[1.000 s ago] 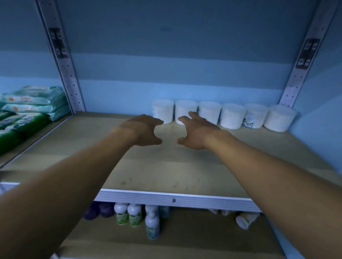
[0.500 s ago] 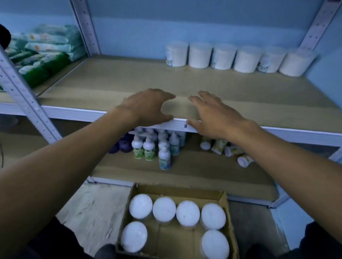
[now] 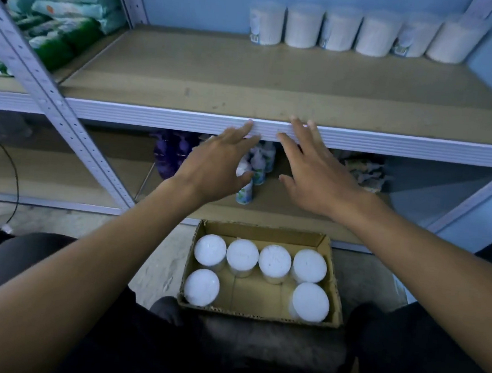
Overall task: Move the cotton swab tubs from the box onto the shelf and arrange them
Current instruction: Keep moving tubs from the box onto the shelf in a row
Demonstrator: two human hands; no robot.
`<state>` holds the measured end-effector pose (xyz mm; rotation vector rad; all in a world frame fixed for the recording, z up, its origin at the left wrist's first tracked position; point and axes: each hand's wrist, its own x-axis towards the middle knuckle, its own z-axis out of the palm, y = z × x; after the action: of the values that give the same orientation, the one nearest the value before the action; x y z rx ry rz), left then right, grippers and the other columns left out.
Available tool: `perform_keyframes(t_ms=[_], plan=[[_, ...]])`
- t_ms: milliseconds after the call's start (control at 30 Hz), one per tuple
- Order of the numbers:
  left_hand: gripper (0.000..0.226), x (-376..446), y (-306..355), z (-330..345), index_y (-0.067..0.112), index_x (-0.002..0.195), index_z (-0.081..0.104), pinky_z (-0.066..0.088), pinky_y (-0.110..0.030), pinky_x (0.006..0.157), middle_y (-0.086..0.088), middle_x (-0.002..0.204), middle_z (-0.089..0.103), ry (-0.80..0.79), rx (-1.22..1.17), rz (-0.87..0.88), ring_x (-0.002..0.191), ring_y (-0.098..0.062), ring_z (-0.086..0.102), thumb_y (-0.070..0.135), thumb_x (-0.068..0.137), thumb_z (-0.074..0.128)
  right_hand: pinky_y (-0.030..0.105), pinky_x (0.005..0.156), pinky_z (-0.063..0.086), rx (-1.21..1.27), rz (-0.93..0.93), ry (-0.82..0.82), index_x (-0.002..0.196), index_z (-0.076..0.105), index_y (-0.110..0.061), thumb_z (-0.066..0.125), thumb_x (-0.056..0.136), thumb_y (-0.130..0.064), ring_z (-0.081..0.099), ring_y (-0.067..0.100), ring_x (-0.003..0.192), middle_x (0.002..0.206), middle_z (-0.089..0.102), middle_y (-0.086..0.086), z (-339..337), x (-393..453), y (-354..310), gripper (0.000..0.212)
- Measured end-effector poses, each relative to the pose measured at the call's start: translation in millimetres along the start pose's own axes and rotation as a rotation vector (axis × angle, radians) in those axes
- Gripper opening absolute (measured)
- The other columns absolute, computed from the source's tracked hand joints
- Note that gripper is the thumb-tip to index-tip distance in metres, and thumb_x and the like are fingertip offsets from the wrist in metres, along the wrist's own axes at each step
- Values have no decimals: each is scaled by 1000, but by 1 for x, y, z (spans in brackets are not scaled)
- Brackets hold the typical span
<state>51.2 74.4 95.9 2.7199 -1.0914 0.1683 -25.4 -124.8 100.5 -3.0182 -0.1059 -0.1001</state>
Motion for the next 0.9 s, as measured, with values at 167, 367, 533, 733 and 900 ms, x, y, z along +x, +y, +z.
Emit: perform_keyframes(t_ms=[167,367,533,733,900], plan=[[73,-23,1,32,27,156,26,47,-42,103,6,165,14,-96,-40,-74,148,-20,27,40,93,60,47,117,26,41,43,-40,160,1,-20,53,101,-31,-15,29,152,164,-26,0,26,-18,-3,80],[75,-40,-1,83,27,154,28,44,-42,106,4,163,23,-268,-119,-175,141,-24,39,40,90,63,49,116,28,106,119,-192,160,1,-22,51,101,-25,-12,32,153,164,-24,0,77,-37,5,78],[74,-57,-1,127,28,154,31,44,-43,106,4,161,27,-391,-169,-261,136,-26,45,41,88,63,48,119,25,111,184,-310,160,4,-23,54,100,-34,-4,32,153,166,-16,3,121,-53,13,79],[71,-74,5,168,24,152,35,42,-40,107,2,157,34,-541,-187,-322,137,-24,44,40,89,64,52,113,34,138,248,-435,158,12,-27,56,98,-38,5,31,153,167,-3,3,165,-72,20,74],[68,-87,3,193,16,146,43,42,-43,107,-7,147,43,-680,-206,-387,132,-27,48,42,88,66,47,105,40,92,286,-536,155,24,-29,54,98,-37,23,35,144,161,13,9,187,-90,25,65]])
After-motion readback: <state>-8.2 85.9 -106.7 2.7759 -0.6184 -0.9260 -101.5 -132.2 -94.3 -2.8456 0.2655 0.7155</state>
